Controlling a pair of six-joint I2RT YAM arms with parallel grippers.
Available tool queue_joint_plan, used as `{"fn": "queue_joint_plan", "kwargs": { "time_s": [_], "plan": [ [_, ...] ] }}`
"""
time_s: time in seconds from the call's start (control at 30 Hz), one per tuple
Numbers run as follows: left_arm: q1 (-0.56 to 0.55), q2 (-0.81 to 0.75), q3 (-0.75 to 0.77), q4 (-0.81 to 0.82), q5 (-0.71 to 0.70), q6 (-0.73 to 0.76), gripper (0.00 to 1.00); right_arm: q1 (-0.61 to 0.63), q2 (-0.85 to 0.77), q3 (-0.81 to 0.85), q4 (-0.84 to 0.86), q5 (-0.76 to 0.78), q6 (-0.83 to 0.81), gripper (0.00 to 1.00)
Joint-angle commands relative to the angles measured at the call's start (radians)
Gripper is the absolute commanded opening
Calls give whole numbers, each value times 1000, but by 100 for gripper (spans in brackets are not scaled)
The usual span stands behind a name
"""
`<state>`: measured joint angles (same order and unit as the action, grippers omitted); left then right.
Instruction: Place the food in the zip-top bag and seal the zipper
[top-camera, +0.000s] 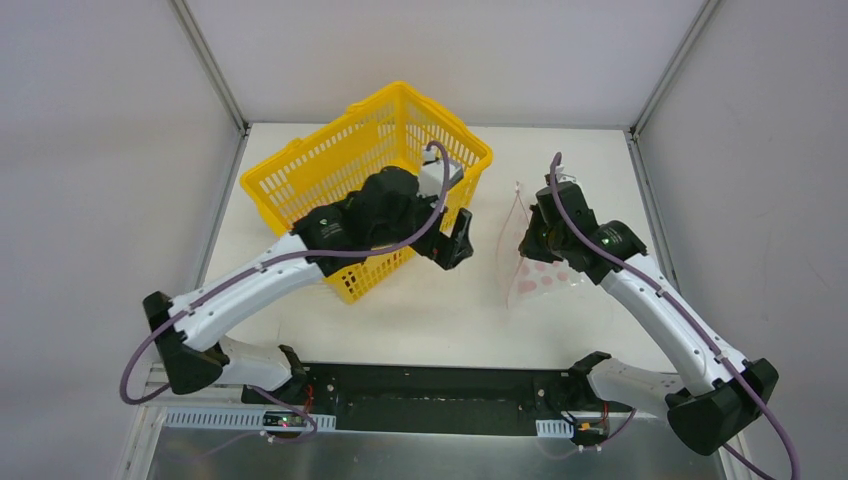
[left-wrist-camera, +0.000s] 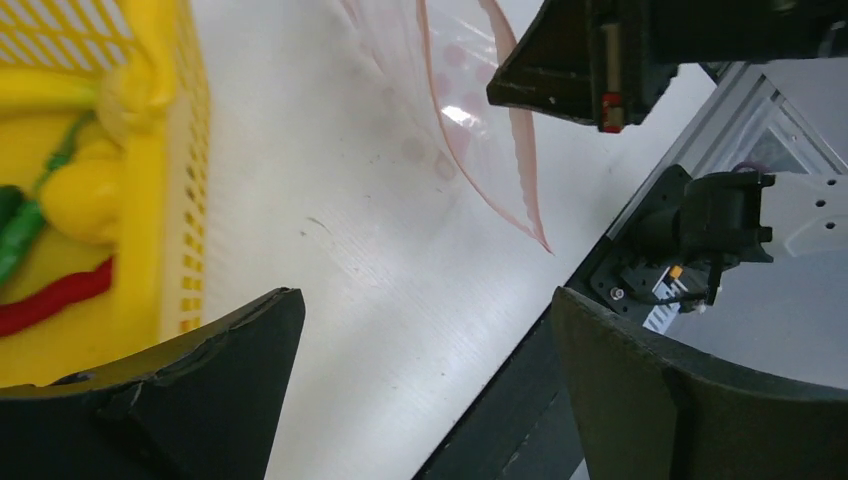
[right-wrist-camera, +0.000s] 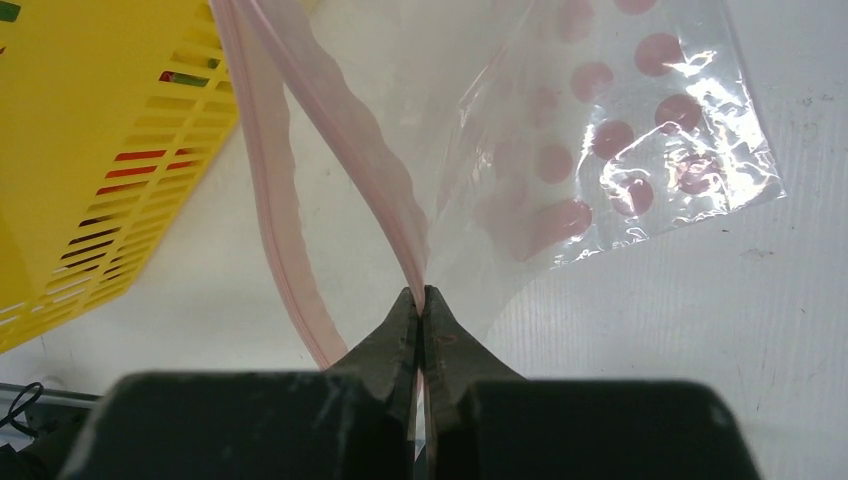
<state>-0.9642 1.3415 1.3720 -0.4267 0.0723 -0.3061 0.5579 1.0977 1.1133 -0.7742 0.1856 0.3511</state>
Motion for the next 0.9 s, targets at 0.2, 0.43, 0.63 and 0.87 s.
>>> {"fn": "queue_joint_plan", "kwargs": {
  "time_s": [0.2,0.43,0.63,0.87],
  "plan": [
    [379,-57,310,-447,36,527,99,-4,-43,-16,29,-38,-4,0],
    [652,116,289,-447,236,756,99,-4,-64,-23,37,-46,-4,0],
    [698,376,336,-451,272,886,99,-3,-47,-12,37,-46,-8,0],
    [720,556,365,-383,327,926,99,-4,-31,-1,36,-60,-1,0]
  ]
}}
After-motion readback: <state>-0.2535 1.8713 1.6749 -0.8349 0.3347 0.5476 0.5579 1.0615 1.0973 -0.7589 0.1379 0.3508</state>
